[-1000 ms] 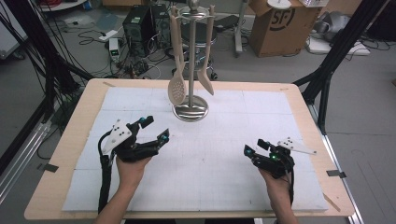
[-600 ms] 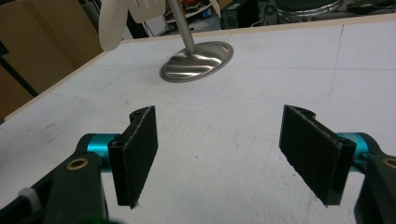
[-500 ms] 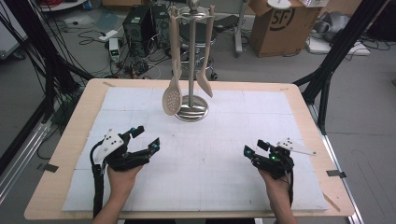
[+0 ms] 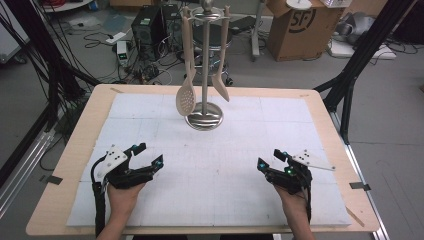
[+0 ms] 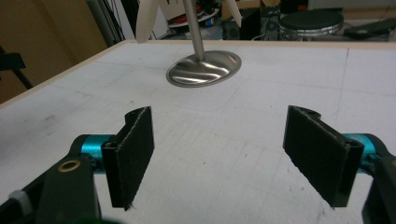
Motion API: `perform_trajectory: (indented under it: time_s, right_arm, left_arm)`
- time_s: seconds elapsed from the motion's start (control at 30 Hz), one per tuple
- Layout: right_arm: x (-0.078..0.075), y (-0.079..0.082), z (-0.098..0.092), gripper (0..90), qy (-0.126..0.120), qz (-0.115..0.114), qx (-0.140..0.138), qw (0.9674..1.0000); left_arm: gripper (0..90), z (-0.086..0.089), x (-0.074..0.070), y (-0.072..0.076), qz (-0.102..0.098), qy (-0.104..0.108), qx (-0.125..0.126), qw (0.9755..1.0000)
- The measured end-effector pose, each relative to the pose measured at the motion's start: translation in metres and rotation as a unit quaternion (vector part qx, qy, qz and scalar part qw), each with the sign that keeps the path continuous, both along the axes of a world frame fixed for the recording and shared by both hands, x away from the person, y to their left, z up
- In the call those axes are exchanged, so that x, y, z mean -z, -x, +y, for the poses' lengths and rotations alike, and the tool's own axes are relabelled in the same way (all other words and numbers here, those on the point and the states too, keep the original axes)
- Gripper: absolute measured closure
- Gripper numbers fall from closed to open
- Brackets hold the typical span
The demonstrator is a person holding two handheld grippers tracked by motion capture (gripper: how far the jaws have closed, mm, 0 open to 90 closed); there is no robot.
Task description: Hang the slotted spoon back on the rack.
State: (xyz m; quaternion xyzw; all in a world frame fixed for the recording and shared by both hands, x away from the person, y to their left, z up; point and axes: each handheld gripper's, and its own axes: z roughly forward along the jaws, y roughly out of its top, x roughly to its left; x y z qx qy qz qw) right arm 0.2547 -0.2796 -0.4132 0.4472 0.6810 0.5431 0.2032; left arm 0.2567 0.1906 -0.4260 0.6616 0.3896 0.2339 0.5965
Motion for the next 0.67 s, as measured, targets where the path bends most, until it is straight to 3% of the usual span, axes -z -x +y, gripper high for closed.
perform_trajectory:
  time_s: [0.07,0.13,0.67]
  right_arm:
    - [-0.0007,0.0006,0.0018,23.1,0.005,-0.008,-0.003,1.0]
    - [-0.0004,-0.0002,0.0028,22.2,0.006,-0.011,-0.003,0.9999]
    - [0.003,-0.0052,0.007,21.2,0.01,-0.004,-0.001,0.9999]
  left_arm:
    - [22.6,0.0005,0.001,-0.0003,0.002,-0.009,-0.001,1.0]
    - [22.4,0.0016,0.0021,-0.0008,0.01,0.0,-0.001,1.0]
    - [22.1,0.0041,0.0028,-0.0001,0.021,0.001,-0.001,0.9998]
